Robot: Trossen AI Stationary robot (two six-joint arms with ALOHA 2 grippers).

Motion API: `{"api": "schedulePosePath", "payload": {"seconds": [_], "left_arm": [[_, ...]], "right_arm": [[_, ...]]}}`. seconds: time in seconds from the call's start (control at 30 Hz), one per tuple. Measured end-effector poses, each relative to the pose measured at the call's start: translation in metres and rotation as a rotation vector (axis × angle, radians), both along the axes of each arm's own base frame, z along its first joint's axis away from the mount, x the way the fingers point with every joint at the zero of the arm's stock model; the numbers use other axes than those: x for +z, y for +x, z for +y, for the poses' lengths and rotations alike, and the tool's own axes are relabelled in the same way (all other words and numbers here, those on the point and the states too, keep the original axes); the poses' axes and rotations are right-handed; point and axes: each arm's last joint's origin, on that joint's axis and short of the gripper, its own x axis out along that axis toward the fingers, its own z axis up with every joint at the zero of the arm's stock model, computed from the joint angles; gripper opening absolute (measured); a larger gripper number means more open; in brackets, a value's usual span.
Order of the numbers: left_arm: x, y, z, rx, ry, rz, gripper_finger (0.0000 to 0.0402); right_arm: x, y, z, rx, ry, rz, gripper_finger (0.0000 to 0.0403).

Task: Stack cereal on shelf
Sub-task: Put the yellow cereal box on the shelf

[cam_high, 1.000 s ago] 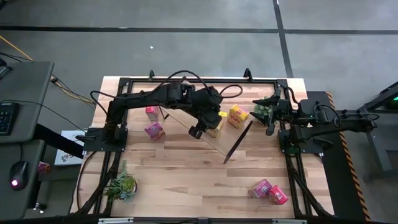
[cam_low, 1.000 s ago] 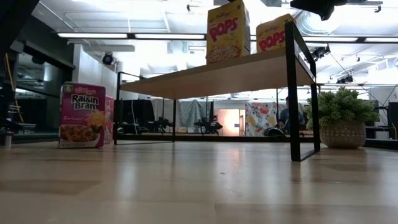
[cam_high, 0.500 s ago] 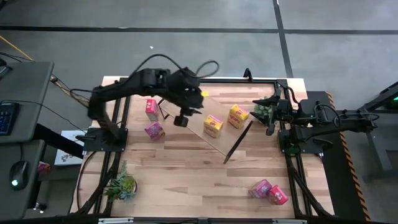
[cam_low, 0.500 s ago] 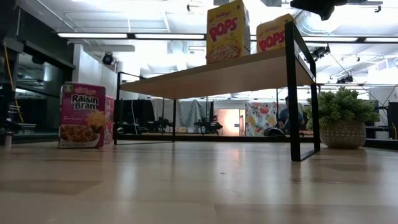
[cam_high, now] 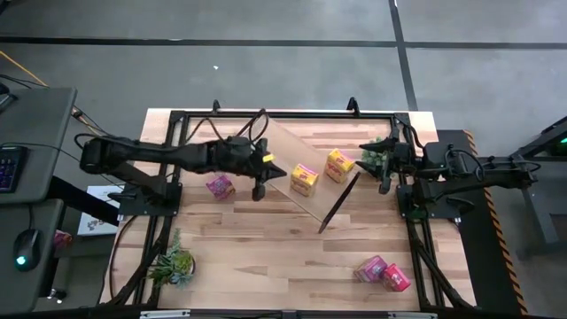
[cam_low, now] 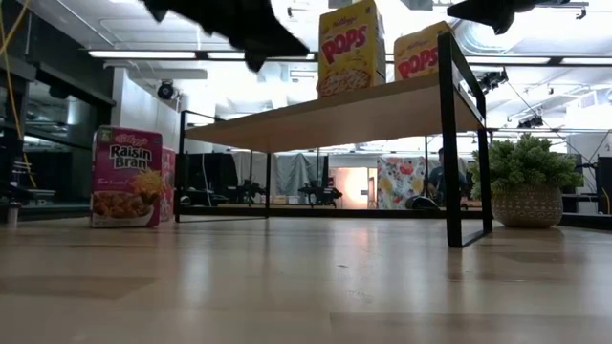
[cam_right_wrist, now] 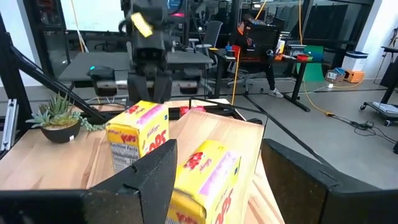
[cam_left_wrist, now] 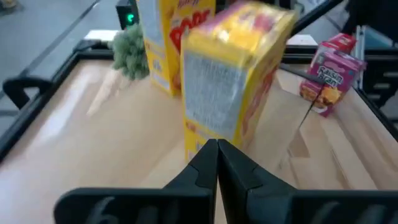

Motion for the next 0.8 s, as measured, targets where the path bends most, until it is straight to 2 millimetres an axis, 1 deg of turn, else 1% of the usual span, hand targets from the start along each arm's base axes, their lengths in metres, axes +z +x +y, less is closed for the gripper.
{"api": "schedulePosePath", "payload": {"seconds": [0.07,0.13,0.4,0.5,0.6,0.8], "left_arm": [[-0.010,0.002,0.000,0.050,-0.031,-0.019,0.0001],[-0.019,0.005,-0.002,0.096,-0.059,0.002,0.0000],[-0.046,0.020,-0.011,0.140,-0.099,0.073,0.0000],[-0.052,0.026,-0.012,0.163,-0.090,0.064,0.0000],[-0.055,0.031,-0.013,0.150,-0.104,0.040,0.0000],[-0.062,0.036,-0.013,0.146,-0.134,0.031,0.0000]], "right_arm": [[0.000,0.000,0.000,0.000,0.000,0.001,0.0227],[0.000,0.000,0.000,0.000,0.000,0.002,0.0227],[-0.001,0.000,0.000,-0.001,0.002,0.010,0.0227],[-0.001,0.000,0.000,-0.001,0.001,0.010,0.0227],[-0.001,0.000,0.000,-0.001,0.006,0.008,0.0227],[-0.001,0.000,0.000,-0.004,0.014,0.006,0.0227]]}}
